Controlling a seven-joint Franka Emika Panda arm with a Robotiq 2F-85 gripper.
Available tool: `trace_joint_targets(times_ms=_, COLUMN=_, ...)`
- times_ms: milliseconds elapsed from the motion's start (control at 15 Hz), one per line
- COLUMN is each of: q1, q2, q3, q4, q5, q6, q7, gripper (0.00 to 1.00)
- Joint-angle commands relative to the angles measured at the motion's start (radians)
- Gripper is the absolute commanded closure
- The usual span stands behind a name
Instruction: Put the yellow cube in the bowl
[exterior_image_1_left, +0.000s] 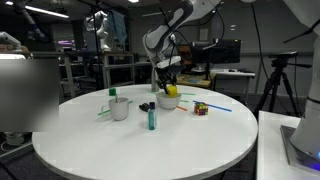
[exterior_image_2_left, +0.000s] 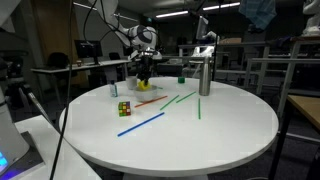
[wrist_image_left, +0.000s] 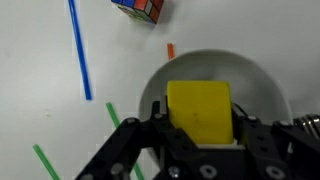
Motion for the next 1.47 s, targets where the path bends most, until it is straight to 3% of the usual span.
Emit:
trace_joint_targets(times_ms=0, q1=-0.003, q2=0.069, q3=-0.013, q4=0.101, q5=0.004, q6=-0.072, q7=-0.007, gripper=0.69)
trace_joint_targets(times_ms=1400, q1=-0.012, q2=0.14, q3=-0.015, q4=0.152, q5=0.019, q6=-0.08, q7=-0.021, gripper=0.69)
